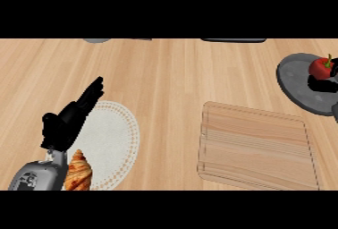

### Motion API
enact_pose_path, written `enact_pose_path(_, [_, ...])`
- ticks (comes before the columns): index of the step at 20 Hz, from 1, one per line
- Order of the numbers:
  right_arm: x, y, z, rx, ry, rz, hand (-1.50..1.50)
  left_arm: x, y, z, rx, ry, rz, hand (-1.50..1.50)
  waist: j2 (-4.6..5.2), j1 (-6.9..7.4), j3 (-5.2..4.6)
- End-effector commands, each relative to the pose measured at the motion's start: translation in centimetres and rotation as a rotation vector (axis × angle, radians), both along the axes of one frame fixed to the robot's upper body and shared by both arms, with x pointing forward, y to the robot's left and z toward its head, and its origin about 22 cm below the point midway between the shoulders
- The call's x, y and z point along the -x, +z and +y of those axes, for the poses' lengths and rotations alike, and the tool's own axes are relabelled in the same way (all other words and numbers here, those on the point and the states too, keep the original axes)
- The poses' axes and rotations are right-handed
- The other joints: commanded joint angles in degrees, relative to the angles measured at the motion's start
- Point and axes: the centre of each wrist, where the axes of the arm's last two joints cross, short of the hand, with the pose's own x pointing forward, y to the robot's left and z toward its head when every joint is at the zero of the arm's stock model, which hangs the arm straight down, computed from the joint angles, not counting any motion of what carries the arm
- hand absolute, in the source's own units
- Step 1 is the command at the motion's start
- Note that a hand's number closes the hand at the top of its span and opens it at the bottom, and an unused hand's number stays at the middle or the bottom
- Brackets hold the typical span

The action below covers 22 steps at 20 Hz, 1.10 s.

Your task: Pick the bell pepper from the cutting board and place it in the pan

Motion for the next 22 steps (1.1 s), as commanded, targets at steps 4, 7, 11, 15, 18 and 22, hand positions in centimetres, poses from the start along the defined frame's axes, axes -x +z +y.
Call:
enact_pose_path(4, [0.7, 0.0, -2.2, -0.013, -0.005, -0.024, 1.50, -0.9, 0.4, 0.5, -0.011, -0.026, -0.013, 0.00, 0.46, 0.55, 0.06])
enact_pose_path(7, [2.9, -1.5, -4.5, -0.185, -0.169, 0.271, -1.50, -0.8, 0.6, -1.0, 0.000, -0.029, -0.024, 0.00, 1.33, 2.01, 0.12])
enact_pose_path(11, [2.2, -0.7, -4.2, -0.261, -0.097, 0.223, -1.50, -0.5, 0.5, -1.8, 0.003, -0.041, -0.026, 0.00, 1.23, 2.51, 0.32])
enact_pose_path(15, [2.0, 0.3, -4.6, -0.343, -0.042, 0.080, -1.50, -0.8, 0.4, -0.1, 0.006, -0.024, -0.018, 0.00, 1.38, 2.19, 0.42])
enact_pose_path(18, [1.7, 0.4, -4.2, -0.410, -0.004, -0.050, -1.50, -0.7, 0.3, -1.5, 0.004, -0.036, -0.011, 0.00, 1.33, 1.81, 0.55])
enact_pose_path(22, [1.5, 1.8, -5.0, -0.523, 0.003, -0.237, -1.50, 0.2, -0.5, -0.8, 0.006, -0.015, -0.023, 0.00, 1.02, 2.08, 0.46])
